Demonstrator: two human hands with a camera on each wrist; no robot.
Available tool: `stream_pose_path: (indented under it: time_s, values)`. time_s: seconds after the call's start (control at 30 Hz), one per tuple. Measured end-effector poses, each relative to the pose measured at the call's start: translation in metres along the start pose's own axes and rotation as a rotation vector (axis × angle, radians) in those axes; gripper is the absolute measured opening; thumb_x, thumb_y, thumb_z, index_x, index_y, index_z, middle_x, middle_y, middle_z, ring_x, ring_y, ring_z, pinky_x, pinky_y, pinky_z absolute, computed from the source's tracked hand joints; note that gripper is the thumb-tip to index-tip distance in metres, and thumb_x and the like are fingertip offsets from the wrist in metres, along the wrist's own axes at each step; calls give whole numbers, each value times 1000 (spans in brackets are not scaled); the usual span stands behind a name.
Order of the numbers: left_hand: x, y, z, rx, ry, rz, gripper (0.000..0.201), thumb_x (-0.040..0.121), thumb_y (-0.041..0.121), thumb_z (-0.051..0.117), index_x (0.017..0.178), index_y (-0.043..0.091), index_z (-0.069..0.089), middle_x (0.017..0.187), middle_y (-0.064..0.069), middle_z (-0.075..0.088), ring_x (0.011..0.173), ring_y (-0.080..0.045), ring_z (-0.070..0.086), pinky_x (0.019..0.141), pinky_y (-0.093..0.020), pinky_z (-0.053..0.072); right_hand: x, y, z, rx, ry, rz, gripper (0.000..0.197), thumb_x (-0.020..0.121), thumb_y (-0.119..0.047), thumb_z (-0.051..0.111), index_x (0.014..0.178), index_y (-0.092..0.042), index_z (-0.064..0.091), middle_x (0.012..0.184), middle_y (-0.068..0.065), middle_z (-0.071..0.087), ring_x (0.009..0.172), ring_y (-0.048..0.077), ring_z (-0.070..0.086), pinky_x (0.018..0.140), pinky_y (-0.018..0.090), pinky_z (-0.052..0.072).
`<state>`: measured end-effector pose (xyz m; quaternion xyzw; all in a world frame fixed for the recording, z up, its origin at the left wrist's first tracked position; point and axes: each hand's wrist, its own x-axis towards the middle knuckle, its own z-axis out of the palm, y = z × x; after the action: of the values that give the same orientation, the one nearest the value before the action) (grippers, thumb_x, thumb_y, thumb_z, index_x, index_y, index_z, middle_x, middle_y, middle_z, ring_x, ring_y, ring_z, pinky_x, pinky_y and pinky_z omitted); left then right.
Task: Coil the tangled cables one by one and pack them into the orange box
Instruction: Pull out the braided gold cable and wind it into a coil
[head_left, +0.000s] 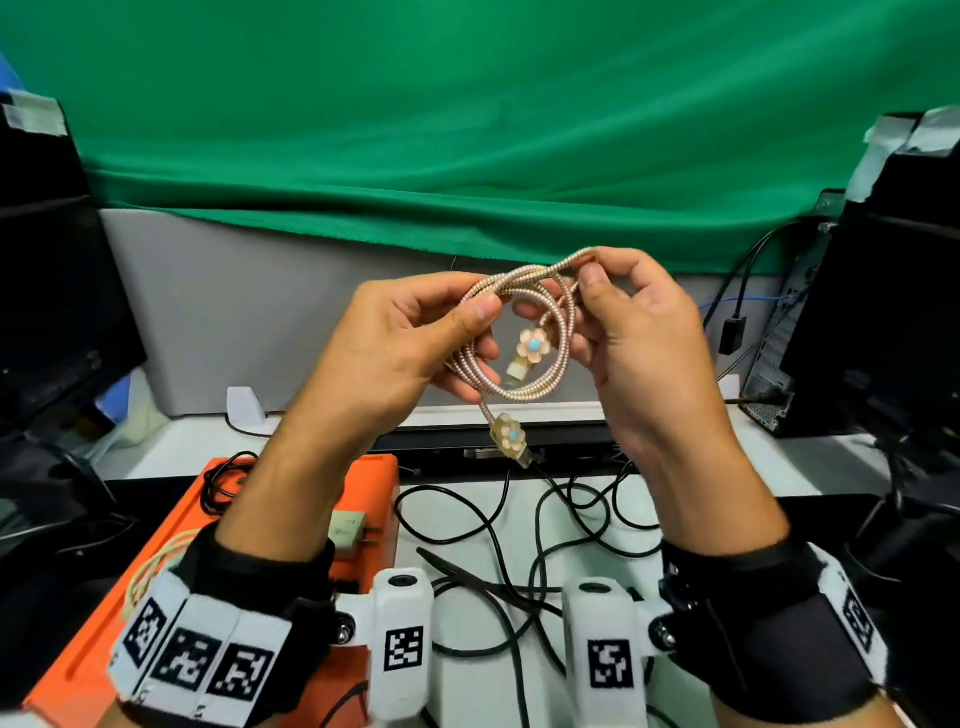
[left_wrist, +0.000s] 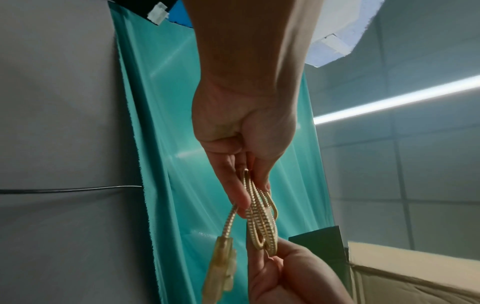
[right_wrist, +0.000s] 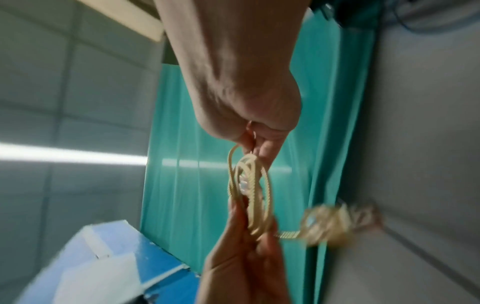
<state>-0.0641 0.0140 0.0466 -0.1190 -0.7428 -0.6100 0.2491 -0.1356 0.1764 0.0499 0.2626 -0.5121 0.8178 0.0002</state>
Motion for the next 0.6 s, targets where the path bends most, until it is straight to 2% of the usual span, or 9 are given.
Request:
stream_pose_path:
  time_s: [0.1, 0.17, 0.23, 0.3, 0.37, 0.4, 0.47, 0.5, 0.6]
  values:
    - [0, 1, 0, 24, 16, 23, 19, 97, 15, 61, 108, 13, 76, 73, -9, 68, 59, -17, 66, 51, -27, 57, -2, 0, 5, 228, -52, 188, 14, 106, -7, 45, 110, -4, 58, 90, 11, 77, 79, 21, 77, 68, 26, 62]
    - [0, 2, -1, 22, 92, 41, 19, 98, 12, 61, 112, 11, 74, 72, -9, 68, 58, -19, 68, 50, -27, 56, -1, 0, 3, 166, -129, 256, 16, 105, -6, 43, 105, -3, 59, 85, 11, 77, 79, 22, 77, 65, 26, 61]
    - [1, 2, -2, 23, 197, 61, 18, 98, 11, 62, 113, 12, 72, 71, -9, 68, 58, -20, 70, 52, -28, 58, 0, -1, -2, -5, -214, 266, 20, 104, -10, 44, 94, -8, 61, 85, 10, 76, 85, 24, 74, 76, 31, 58]
    - [2, 1, -1, 33, 287, 84, 16, 98, 12, 63, 111, 14, 73, 72, -11, 68, 59, -21, 71, 57, -32, 61, 0, -2, -5, -99, -301, 266, 27, 103, -29, 44, 90, -13, 62, 92, 7, 75, 92, 19, 68, 91, 38, 50]
    - [3, 0, 1, 55, 348, 104, 15, 98, 15, 65, 109, 19, 74, 74, -12, 70, 62, -23, 73, 57, -30, 60, -3, -2, -3, -123, -345, 293, 37, 94, -52, 49, 92, -17, 62, 94, 3, 71, 93, 15, 67, 93, 40, 47]
    - [2, 0, 3, 69, 365, 112, 15, 97, 16, 66, 108, 20, 74, 75, -12, 71, 63, -22, 73, 57, -28, 59, -4, 2, 0, -172, -354, 281, 36, 88, -55, 57, 93, -19, 61, 93, 3, 69, 94, 13, 68, 93, 41, 49]
    - [2, -1, 4, 115, 374, 122, 15, 97, 17, 67, 108, 23, 74, 77, -11, 72, 64, -17, 73, 58, -25, 58, -6, 9, 5, -327, -349, 211, 31, 80, -41, 79, 91, -21, 58, 94, 7, 68, 101, 18, 71, 96, 51, 54]
    - [1, -1, 5, 143, 370, 123, 15, 97, 18, 67, 108, 24, 75, 76, -9, 73, 64, -15, 73, 58, -27, 59, -6, 11, 6, -382, -328, 175, 28, 79, -29, 81, 91, -20, 57, 93, 8, 65, 101, 21, 70, 96, 55, 55]
    - [0, -1, 4, 270, 346, 143, 13, 96, 26, 69, 103, 36, 75, 74, 2, 74, 65, -12, 70, 58, -35, 60, -3, 7, -1, -421, -277, 157, 18, 86, 0, 64, 98, -11, 55, 93, 9, 58, 86, 23, 69, 92, 55, 58]
